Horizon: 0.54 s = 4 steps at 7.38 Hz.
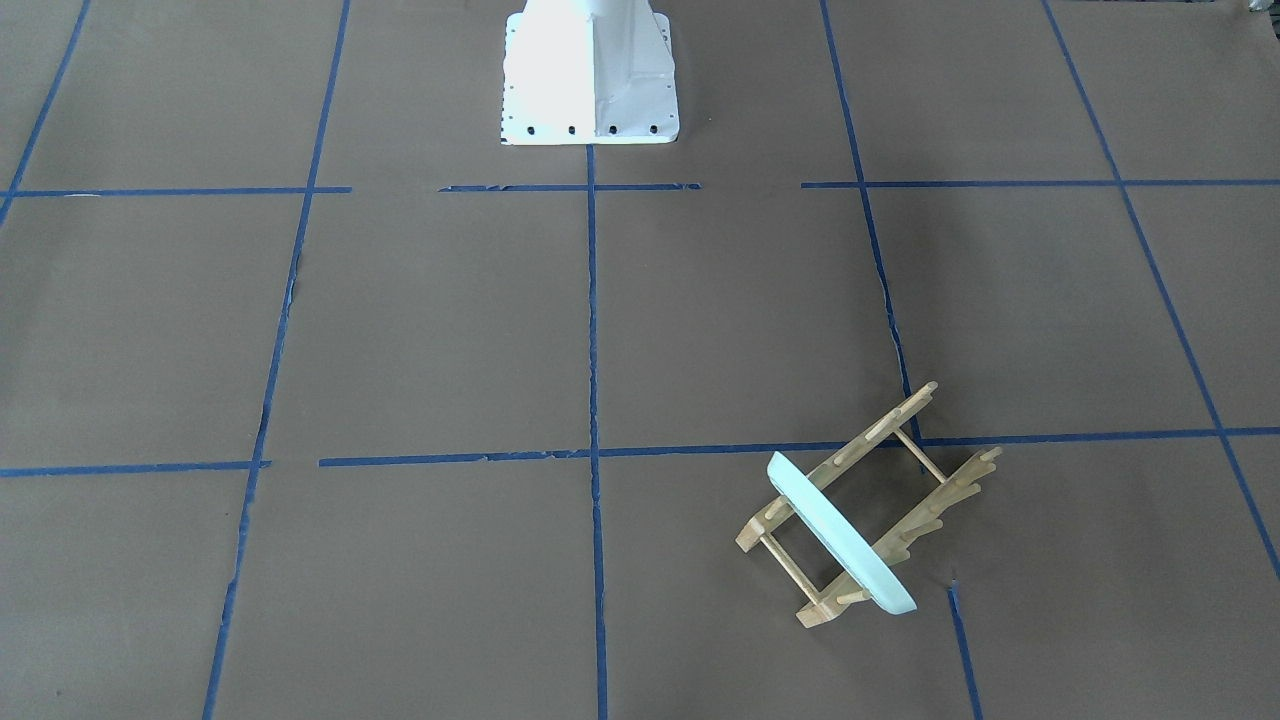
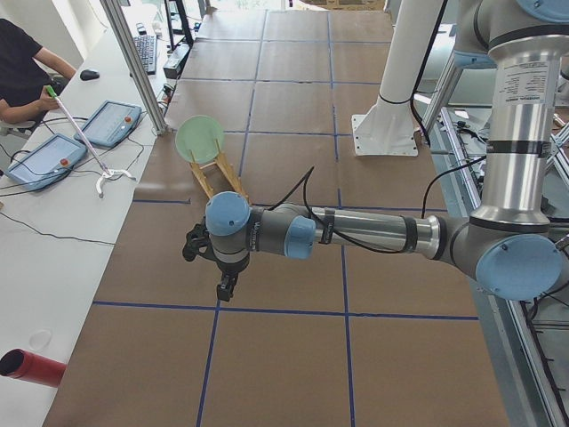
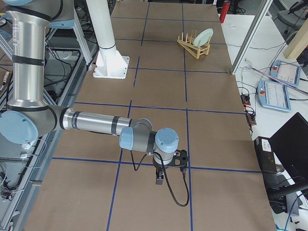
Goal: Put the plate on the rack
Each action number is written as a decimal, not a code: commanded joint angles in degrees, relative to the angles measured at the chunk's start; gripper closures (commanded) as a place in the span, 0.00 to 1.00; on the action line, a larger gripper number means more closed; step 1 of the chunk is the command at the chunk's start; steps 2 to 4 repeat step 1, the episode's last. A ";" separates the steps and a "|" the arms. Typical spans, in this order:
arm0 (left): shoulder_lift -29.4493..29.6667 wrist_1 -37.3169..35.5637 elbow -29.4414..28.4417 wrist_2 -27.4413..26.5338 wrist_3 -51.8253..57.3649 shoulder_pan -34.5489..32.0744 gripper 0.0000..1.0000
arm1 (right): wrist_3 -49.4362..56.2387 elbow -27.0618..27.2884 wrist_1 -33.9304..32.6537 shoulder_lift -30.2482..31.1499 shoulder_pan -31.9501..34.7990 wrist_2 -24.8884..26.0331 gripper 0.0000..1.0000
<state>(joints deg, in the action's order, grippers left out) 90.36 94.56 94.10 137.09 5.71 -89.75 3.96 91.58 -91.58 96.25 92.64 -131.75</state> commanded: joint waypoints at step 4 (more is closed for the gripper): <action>0.26 -3.66 0.12 -0.06 0.00 -0.08 0.00 | 0.00 -0.08 0.00 -0.01 0.08 0.00 0.00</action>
